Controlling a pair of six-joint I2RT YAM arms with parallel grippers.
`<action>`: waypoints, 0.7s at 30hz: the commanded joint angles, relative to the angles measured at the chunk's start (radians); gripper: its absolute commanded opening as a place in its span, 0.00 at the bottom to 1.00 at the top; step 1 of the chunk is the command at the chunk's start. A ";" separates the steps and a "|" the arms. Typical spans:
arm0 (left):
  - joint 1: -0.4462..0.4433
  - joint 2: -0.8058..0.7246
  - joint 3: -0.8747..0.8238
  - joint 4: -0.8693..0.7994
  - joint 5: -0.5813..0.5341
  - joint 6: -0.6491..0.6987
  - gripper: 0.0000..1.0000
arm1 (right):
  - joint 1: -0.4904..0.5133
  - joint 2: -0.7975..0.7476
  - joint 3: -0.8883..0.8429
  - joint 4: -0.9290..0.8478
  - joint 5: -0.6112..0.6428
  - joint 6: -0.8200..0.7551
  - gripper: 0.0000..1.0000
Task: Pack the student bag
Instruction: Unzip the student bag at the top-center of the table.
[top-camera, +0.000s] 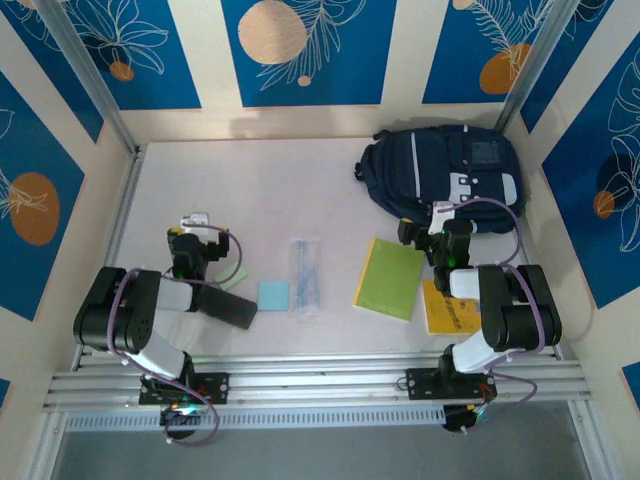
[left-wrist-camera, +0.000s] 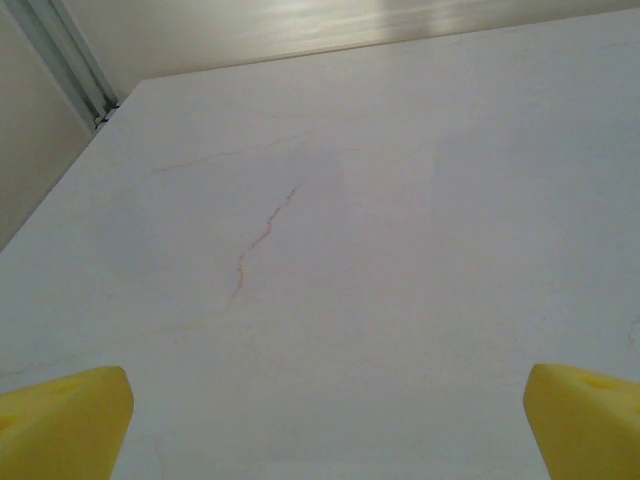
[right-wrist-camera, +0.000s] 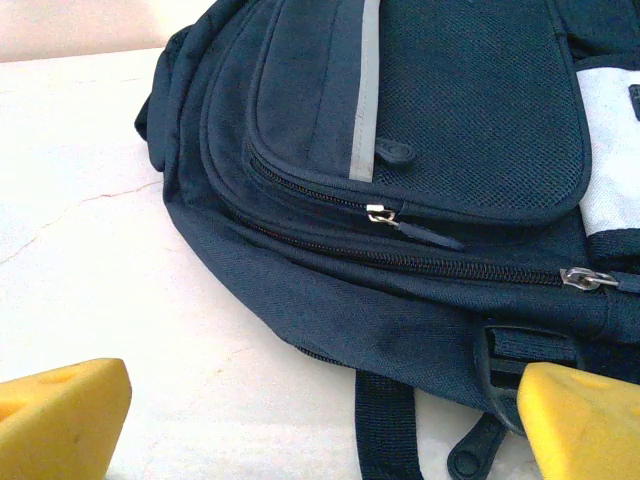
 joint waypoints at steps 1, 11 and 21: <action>-0.004 0.004 0.017 0.002 -0.010 -0.019 1.00 | 0.004 -0.001 -0.001 0.017 -0.005 0.004 0.99; 0.007 0.003 0.021 -0.010 0.001 -0.029 1.00 | -0.002 0.001 0.002 0.010 -0.019 0.007 0.99; 0.004 -0.041 0.014 -0.045 -0.029 -0.041 0.98 | 0.007 -0.039 0.029 -0.064 -0.033 -0.013 0.99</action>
